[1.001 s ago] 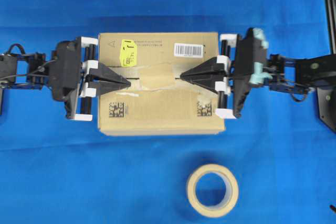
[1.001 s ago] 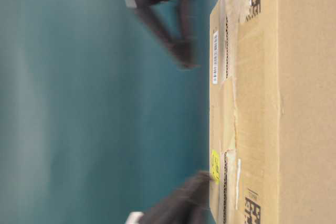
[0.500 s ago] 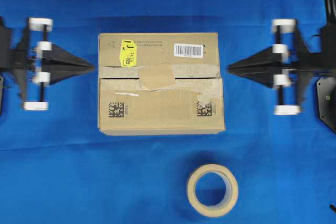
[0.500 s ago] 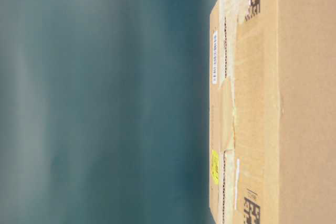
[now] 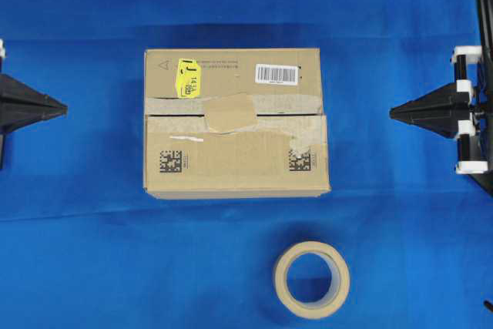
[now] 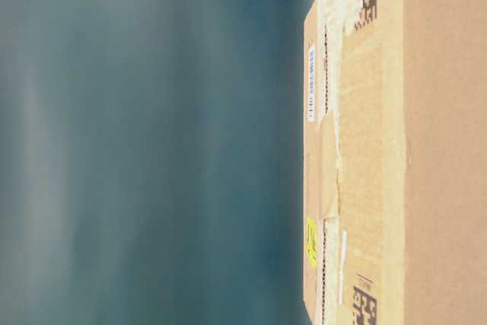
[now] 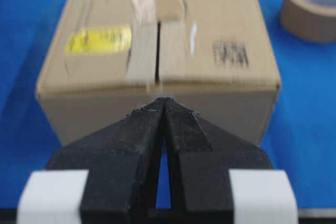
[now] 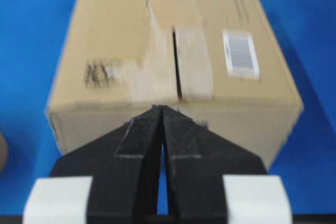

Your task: Apply tape along the seams of the closed cardboard box to seal it securely.

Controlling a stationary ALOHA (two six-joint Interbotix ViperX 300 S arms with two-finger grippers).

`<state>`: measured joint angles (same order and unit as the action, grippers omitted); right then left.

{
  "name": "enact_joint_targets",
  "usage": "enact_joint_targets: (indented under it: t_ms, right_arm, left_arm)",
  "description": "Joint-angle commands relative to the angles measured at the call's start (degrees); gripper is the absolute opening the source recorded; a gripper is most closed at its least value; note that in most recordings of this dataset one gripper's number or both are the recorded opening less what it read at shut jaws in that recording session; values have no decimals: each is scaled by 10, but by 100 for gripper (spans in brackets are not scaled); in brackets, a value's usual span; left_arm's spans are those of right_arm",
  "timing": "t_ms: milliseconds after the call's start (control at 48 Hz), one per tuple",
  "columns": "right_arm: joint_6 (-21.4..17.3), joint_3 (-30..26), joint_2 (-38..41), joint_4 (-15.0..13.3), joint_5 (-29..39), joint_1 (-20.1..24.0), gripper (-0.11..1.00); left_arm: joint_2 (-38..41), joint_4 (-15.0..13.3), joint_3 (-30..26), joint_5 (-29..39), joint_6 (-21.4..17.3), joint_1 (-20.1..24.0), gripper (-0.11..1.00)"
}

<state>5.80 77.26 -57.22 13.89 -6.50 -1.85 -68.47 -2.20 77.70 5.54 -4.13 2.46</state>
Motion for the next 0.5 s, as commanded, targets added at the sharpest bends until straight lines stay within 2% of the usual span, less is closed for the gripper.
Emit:
enact_joint_targets:
  t_ms: [0,271,480]
  right_arm:
    - [-2,7,11,4,-19,-8,-2]
    - [-4,24,54,9,-45,-9,-2]
    - [-4,22,49,9,-46,-9,-2]
  left_arm:
    - [-11,-1,-1,4,7,2,0]
    - [-10,-1,0,7,9,2,0]
    - [-10,-1,-1,7,9,2,0]
